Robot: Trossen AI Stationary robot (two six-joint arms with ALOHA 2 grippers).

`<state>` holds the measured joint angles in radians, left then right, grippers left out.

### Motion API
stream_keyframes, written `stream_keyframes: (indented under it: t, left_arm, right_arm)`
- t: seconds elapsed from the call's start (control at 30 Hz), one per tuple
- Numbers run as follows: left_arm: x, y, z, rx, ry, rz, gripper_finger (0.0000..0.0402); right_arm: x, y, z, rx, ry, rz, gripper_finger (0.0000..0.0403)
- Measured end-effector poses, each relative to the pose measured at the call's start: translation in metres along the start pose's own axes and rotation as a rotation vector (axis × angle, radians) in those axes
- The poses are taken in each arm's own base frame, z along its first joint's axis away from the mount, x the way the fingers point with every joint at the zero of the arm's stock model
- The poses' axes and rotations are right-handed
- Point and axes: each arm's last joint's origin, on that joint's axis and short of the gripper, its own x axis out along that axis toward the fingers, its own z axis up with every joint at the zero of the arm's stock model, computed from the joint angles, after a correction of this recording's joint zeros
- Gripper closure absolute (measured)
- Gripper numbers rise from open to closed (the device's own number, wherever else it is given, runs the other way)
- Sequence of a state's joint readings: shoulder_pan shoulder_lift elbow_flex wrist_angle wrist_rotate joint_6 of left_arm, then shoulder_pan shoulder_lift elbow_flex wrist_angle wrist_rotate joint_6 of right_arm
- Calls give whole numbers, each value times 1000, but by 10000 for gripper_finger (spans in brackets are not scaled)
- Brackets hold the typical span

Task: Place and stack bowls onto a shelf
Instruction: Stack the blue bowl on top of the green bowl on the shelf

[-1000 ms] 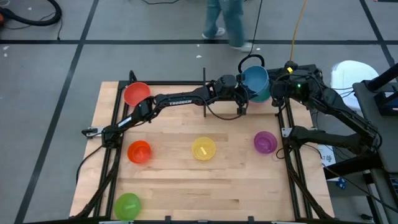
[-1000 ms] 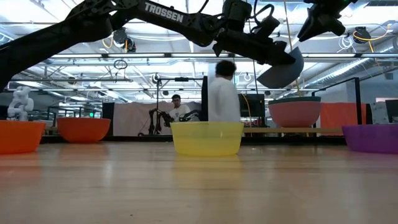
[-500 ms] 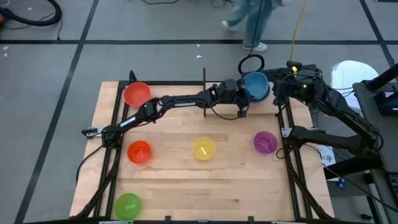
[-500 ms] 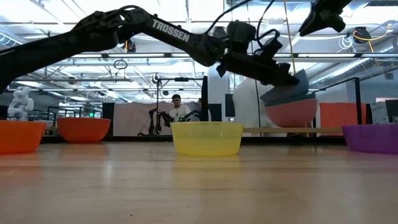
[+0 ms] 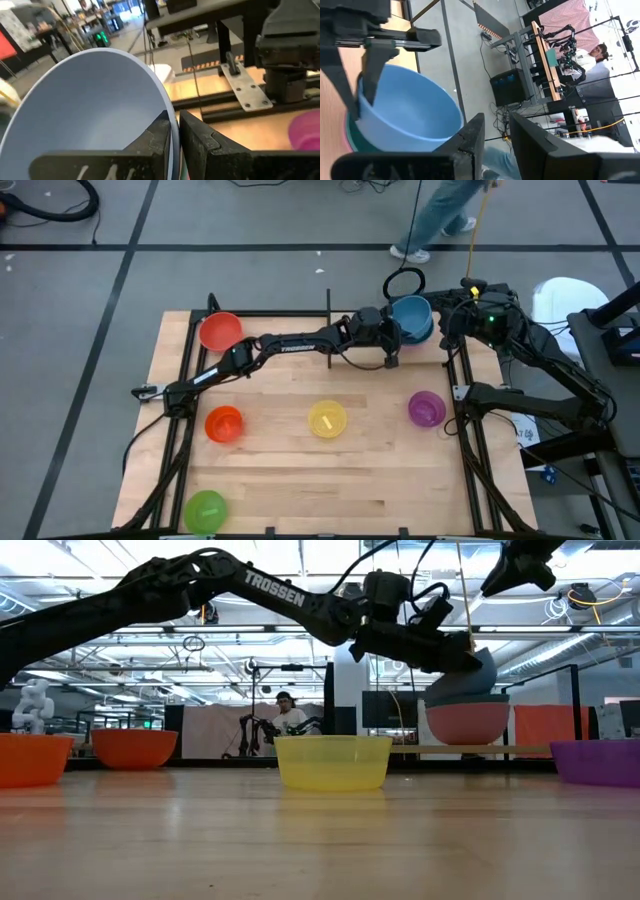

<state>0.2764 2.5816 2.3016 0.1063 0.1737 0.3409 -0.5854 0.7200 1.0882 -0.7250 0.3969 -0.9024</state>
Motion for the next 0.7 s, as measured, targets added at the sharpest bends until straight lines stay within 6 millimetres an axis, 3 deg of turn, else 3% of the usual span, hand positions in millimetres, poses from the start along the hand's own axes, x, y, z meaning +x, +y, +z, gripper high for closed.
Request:
stream_keyframes:
  t: [0.4, 0.7]
  left_arm:
    - [-4, -4, 10, 42, 14, 1, 360]
    - [-7, -1, 16, 38, 25, -2, 360]
  right_arm:
    - [1, 2, 0, 15, 8, 23, 316]
    - [15, 14, 4, -15, -52, 236, 316]
